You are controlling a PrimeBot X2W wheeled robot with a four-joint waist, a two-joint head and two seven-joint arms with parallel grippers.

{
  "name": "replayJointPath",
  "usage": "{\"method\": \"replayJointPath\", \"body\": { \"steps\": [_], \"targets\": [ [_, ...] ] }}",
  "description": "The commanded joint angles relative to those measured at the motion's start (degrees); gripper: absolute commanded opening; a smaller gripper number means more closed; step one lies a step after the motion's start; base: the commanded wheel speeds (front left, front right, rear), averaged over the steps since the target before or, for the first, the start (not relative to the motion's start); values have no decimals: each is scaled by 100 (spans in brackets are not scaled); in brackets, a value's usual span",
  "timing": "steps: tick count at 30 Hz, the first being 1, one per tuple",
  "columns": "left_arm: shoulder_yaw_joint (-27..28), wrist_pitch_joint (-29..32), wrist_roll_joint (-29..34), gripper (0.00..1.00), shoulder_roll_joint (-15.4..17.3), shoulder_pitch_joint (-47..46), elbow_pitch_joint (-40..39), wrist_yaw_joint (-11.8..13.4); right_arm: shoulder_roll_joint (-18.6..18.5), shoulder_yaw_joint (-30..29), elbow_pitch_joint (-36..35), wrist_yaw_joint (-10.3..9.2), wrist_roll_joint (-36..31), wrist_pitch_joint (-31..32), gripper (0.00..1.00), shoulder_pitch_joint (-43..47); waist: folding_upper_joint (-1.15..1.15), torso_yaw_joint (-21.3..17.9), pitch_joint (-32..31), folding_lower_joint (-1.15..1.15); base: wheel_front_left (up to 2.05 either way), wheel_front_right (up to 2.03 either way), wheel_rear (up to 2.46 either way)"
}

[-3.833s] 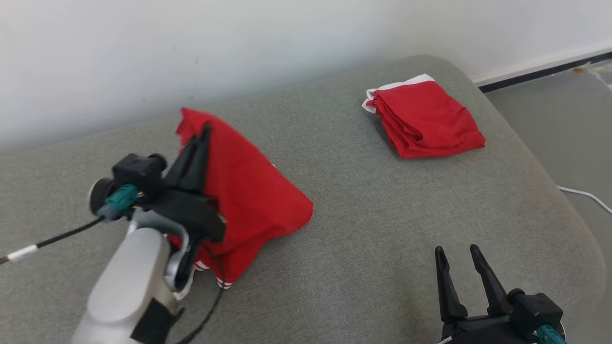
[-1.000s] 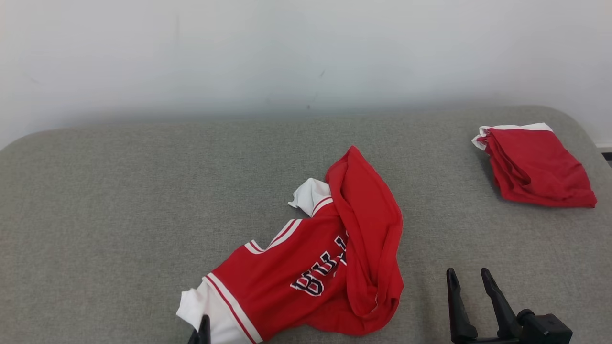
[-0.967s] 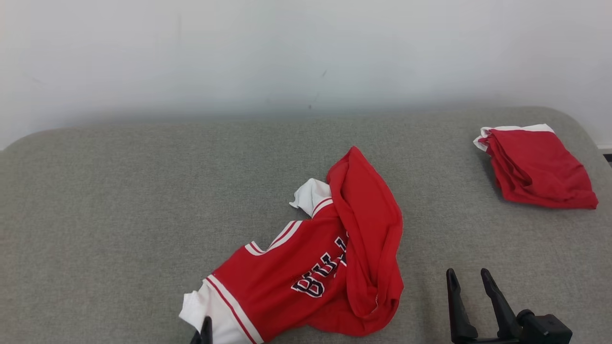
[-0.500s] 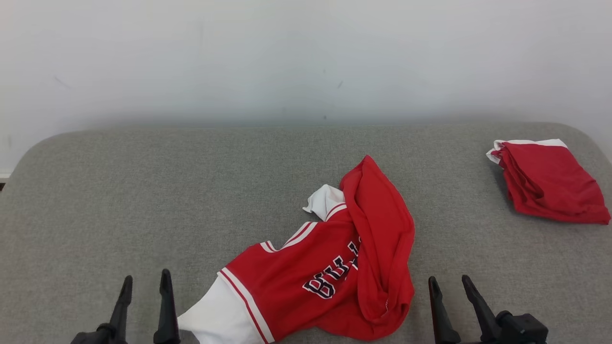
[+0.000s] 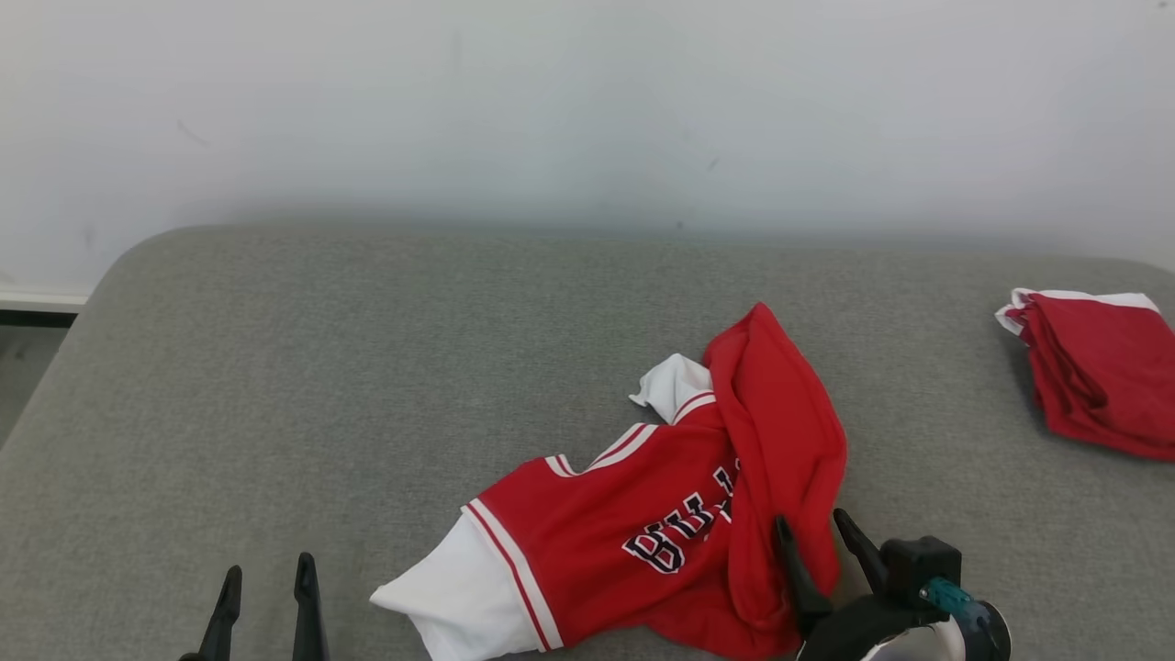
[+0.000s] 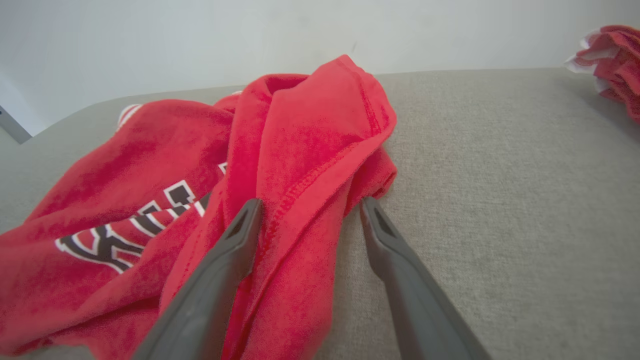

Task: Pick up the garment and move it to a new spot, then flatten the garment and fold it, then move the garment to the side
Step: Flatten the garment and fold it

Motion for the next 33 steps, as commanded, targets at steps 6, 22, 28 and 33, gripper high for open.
{"method": "replayJointPath", "body": {
  "steps": [6,22,28,33],
  "targets": [
    [-29,-15,-108,100,-11,-21,12,29,-31,-30,178,-10,-59,-1,0,-145,0,203,8,0,0,0,0],
    [7,-15,-255,100,-11,82,71,96,-1007,-1269,-138,-10,327,-1,0,-59,0,-150,76,0,0,0,0],
    [-62,-15,-339,100,-10,15,159,116,-1328,-1236,716,-10,193,117,100,-315,0,-243,125,0,0,0,0],
    [-23,-15,-409,100,-9,14,174,147,-1403,-1379,132,-10,-200,-9,100,-260,0,-314,140,0,0,0,0]
  ]
}}
